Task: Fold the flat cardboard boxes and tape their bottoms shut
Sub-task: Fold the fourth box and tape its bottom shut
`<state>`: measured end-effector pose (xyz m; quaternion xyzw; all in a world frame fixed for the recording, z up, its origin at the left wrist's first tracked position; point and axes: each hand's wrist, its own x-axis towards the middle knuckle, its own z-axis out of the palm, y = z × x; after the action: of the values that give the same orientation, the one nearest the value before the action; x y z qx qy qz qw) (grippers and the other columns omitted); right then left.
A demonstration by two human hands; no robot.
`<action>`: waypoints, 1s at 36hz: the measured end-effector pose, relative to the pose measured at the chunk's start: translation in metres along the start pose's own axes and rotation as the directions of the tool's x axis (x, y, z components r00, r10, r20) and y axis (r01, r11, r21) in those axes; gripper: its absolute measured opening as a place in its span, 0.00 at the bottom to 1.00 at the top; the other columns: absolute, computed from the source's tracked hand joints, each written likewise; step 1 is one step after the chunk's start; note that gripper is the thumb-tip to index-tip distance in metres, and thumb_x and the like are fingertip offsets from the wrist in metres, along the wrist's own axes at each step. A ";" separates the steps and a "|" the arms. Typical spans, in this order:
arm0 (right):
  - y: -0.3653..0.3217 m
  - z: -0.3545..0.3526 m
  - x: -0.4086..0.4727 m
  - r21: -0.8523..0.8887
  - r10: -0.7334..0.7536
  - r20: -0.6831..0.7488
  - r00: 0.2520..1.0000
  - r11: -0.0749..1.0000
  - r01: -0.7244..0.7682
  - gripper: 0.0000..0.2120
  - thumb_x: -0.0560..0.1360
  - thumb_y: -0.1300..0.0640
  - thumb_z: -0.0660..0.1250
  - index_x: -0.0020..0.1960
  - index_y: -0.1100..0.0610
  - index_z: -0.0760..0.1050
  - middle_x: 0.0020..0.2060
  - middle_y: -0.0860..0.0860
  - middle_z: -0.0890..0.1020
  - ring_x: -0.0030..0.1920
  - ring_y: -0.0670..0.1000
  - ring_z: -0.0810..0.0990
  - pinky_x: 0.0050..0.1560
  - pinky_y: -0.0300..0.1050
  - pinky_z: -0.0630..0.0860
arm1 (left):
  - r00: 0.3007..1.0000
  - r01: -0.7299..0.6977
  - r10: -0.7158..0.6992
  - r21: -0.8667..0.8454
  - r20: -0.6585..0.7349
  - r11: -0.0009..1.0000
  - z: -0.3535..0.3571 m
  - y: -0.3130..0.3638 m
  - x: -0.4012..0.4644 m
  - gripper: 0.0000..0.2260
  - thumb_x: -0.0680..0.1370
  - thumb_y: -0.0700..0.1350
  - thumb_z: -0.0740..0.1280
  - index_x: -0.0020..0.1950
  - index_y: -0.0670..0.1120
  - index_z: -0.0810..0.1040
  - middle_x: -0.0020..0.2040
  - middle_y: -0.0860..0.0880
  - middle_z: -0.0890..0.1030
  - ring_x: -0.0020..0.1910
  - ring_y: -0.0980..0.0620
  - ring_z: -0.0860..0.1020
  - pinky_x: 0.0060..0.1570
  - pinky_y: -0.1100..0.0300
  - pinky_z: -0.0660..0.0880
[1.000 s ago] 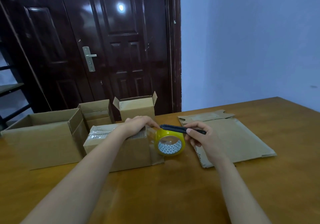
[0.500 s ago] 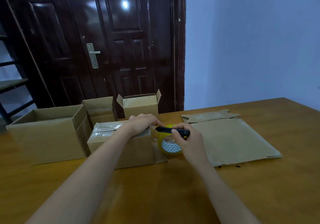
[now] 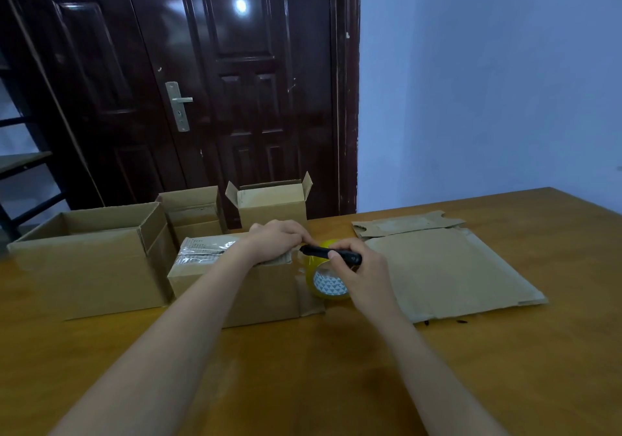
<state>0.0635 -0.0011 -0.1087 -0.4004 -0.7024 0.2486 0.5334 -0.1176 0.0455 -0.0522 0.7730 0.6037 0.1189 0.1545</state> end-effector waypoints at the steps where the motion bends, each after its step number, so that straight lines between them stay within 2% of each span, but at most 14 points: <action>1: 0.000 0.000 0.000 0.002 -0.001 0.002 1.000 1.000 0.001 0.04 0.76 0.59 0.66 0.47 0.50 0.75 0.40 0.41 0.77 0.45 0.34 0.75 0.42 0.26 0.71 | 1.000 0.000 0.000 0.003 0.000 1.000 0.000 -0.001 0.000 0.18 0.82 0.47 0.52 0.52 0.63 0.80 0.65 0.60 0.73 0.67 0.56 0.67 0.67 0.47 0.54; 6: -0.001 -0.001 0.000 0.009 -0.001 0.011 1.000 1.000 0.001 0.05 0.76 0.60 0.66 0.46 0.50 0.75 0.39 0.42 0.77 0.44 0.36 0.75 0.40 0.26 0.71 | 1.000 0.009 -0.009 0.022 0.001 1.000 0.000 -0.002 0.002 0.17 0.81 0.47 0.53 0.54 0.61 0.80 0.65 0.61 0.73 0.67 0.56 0.67 0.66 0.49 0.54; 11: -0.002 -0.003 0.001 0.025 0.021 0.033 0.999 0.999 -0.022 0.04 0.77 0.59 0.65 0.46 0.51 0.76 0.39 0.44 0.78 0.43 0.38 0.76 0.39 0.28 0.71 | 1.000 0.010 -0.010 0.021 -0.001 1.000 0.001 -0.001 0.002 0.17 0.82 0.47 0.52 0.51 0.64 0.79 0.66 0.61 0.72 0.67 0.56 0.66 0.66 0.49 0.54; 15: -0.003 -0.005 0.000 0.009 0.031 0.024 0.999 0.999 -0.031 0.03 0.76 0.59 0.65 0.46 0.53 0.77 0.37 0.45 0.78 0.41 0.38 0.76 0.37 0.28 0.71 | 1.000 0.009 -0.009 0.024 0.001 1.000 0.001 -0.001 0.003 0.17 0.82 0.47 0.52 0.52 0.64 0.79 0.66 0.60 0.72 0.68 0.56 0.66 0.65 0.49 0.54; 18: -0.004 -0.008 0.000 0.017 0.054 0.023 0.998 0.998 -0.054 0.04 0.76 0.60 0.65 0.44 0.55 0.77 0.35 0.49 0.79 0.37 0.44 0.77 0.34 0.34 0.72 | 1.000 0.005 -0.005 0.028 0.005 1.000 0.002 -0.001 0.003 0.18 0.82 0.48 0.52 0.51 0.65 0.79 0.66 0.61 0.72 0.69 0.55 0.65 0.66 0.49 0.54; 20: -0.006 -0.010 0.000 0.056 0.088 0.020 0.996 0.994 -0.089 0.06 0.75 0.61 0.66 0.40 0.56 0.77 0.32 0.50 0.78 0.33 0.45 0.76 0.33 0.37 0.72 | 1.000 0.005 -0.005 0.031 0.006 1.000 0.001 -0.001 0.003 0.18 0.82 0.48 0.52 0.51 0.65 0.79 0.67 0.61 0.72 0.69 0.55 0.65 0.66 0.48 0.54; 25: -0.010 -0.017 -0.002 0.235 0.147 0.039 0.988 0.960 -0.152 0.13 0.73 0.68 0.64 0.32 0.57 0.75 0.24 0.49 0.72 0.25 0.42 0.70 0.27 0.32 0.67 | 1.000 0.001 -0.001 0.031 0.003 1.000 0.003 -0.003 0.003 0.18 0.82 0.49 0.52 0.52 0.66 0.79 0.67 0.61 0.72 0.69 0.55 0.65 0.66 0.47 0.55; 28: -0.010 -0.021 -0.002 0.343 0.183 0.161 0.970 0.911 -0.229 0.10 0.72 0.64 0.64 0.32 0.59 0.74 0.23 0.49 0.70 0.24 0.43 0.67 0.25 0.33 0.63 | 1.000 0.001 -0.001 0.034 0.002 0.999 0.003 -0.002 0.003 0.18 0.82 0.49 0.52 0.52 0.67 0.79 0.67 0.62 0.72 0.68 0.55 0.65 0.65 0.47 0.55; 30: -0.009 -0.022 -0.002 0.361 0.215 0.367 0.905 0.864 -0.352 0.08 0.74 0.62 0.65 0.36 0.57 0.73 0.23 0.47 0.70 0.24 0.43 0.67 0.24 0.32 0.63 | 1.000 0.003 -0.003 0.034 0.003 0.999 0.002 -0.002 0.002 0.19 0.82 0.48 0.51 0.52 0.67 0.79 0.67 0.62 0.72 0.68 0.55 0.65 0.64 0.48 0.55; 32: -0.008 -0.018 -0.005 0.296 0.229 0.566 0.792 0.840 -0.455 0.06 0.76 0.61 0.65 0.40 0.55 0.72 0.26 0.47 0.74 0.26 0.44 0.71 0.26 0.33 0.68 | 1.000 0.003 -0.003 0.037 0.005 0.999 0.002 -0.002 0.002 0.19 0.82 0.48 0.51 0.52 0.67 0.79 0.67 0.61 0.72 0.68 0.55 0.65 0.64 0.48 0.55; 36: -0.013 0.001 -0.017 0.096 0.203 0.799 0.566 0.886 -0.455 0.05 0.75 0.59 0.68 0.46 0.56 0.71 0.32 0.49 0.80 0.31 0.47 0.78 0.31 0.36 0.74 | 1.000 0.005 -0.005 0.031 0.007 1.000 0.002 -0.001 0.002 0.19 0.82 0.48 0.51 0.51 0.68 0.78 0.67 0.61 0.71 0.69 0.54 0.65 0.64 0.48 0.54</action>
<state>0.0601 -0.0222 -0.1085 -0.2973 -0.7280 0.5915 0.1782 -0.1172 0.0473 -0.0546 0.7742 0.6069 0.1064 0.1450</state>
